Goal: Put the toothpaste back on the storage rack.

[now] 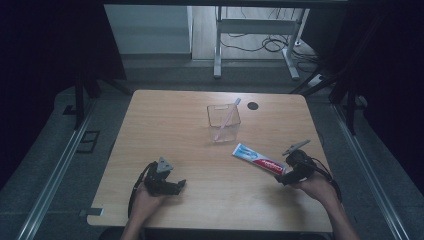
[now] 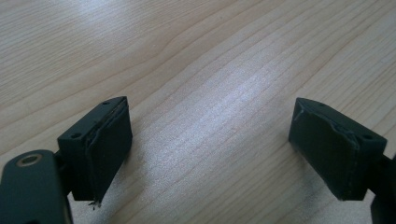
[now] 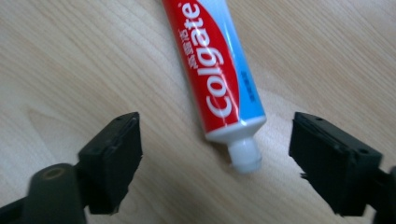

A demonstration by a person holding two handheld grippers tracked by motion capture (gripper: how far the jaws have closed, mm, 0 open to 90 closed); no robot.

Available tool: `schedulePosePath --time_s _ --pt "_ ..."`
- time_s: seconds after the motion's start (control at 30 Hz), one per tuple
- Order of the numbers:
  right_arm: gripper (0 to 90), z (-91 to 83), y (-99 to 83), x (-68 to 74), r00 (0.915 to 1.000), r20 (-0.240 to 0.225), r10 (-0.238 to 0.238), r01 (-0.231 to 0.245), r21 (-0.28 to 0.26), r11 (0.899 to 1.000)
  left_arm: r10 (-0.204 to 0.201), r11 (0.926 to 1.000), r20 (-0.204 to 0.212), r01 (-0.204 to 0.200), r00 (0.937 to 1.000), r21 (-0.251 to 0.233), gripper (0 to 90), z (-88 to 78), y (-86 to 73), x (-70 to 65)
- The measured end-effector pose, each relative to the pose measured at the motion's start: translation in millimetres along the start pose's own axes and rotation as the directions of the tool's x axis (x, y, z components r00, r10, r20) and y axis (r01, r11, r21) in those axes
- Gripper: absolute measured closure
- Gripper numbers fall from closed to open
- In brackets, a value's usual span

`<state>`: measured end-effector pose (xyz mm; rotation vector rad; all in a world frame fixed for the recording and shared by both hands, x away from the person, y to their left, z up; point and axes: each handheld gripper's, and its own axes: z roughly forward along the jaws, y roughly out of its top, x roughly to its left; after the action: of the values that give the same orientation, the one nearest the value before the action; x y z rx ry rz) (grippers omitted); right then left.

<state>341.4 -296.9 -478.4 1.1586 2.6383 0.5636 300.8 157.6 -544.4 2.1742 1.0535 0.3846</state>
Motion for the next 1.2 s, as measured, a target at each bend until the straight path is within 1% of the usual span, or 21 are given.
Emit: schedulePosePath --time_s 0.07,0.2,0.27,0.4,0.47,0.6,0.87,0.97,1.0,1.07,1.2 --pt "21.7 2.6 4.9 -0.7 1.0000 -0.001 -0.003 0.003 0.009 1.000 0.000 1.0000 0.000 0.000 1.0000 0.001 13.4 -0.1 0.0 0.0" --pt "26.1 7.5 12.5 -2.9 0.9998 -0.005 -0.018 0.018 0.014 1.000 0.000 1.0000 0.000 0.000 1.0000 0.000 13.4 0.0 0.0 0.0" --pt "27.6 10.4 17.1 -3.3 0.9998 -0.011 -0.017 0.018 0.015 1.000 0.000 1.0000 0.000 0.000 1.0000 0.001 13.4 -0.1 0.1 0.0" --pt "29.6 15.7 24.7 -3.4 0.9994 -0.007 -0.033 0.033 0.030 0.999 0.000 1.0000 0.000 0.000 1.0000 0.001 13.4 -0.1 0.1 0.0" --pt "30.9 18.5 28.9 -4.1 0.9993 -0.006 -0.036 0.036 0.028 0.999 0.000 1.0000 0.000 0.000 1.0000 0.001 13.4 -0.1 0.1 0.0" --pt "32.4 24.8 36.6 -4.5 0.9989 -0.034 -0.033 0.034 0.017 0.999 0.000 1.0000 0.000 0.000 1.0000 0.002 13.4 -0.1 0.1 0.0" --pt "37.4 39.5 49.8 -3.9 0.9976 -0.046 -0.053 0.055 0.052 0.997 0.000 1.0000 0.000 0.000 1.0000 0.001 13.4 -0.1 0.0 0.0" --pt "39.0 43.4 53.4 -3.8 0.9970 -0.046 -0.062 0.065 0.056 0.996 0.000 1.0000 0.000 0.000 1.0000 0.001 13.4 -0.1 0.1 0.0" --pt "39.9 45.2 55.1 -3.5 0.9969 -0.051 -0.059 0.062 0.057 0.996 0.000 1.0000 0.000 0.000 1.0000 0.001 13.4 -0.1 0.1 0.0" --pt "41.3 48.4 57.3 -3.5 0.9957 -0.061 -0.071 0.074 0.058 0.996 0.000 1.0000 0.000 0.000 1.0000 0.001 13.4 -0.1 0.1 0.0" --pt "43.8 53.4 61.6 -2.1 0.9946 -0.071 -0.076 0.081 0.064 0.995 0.000 1.0000 0.000 0.000 1.0000 0.001 13.4 -0.1 0.0 0.0"
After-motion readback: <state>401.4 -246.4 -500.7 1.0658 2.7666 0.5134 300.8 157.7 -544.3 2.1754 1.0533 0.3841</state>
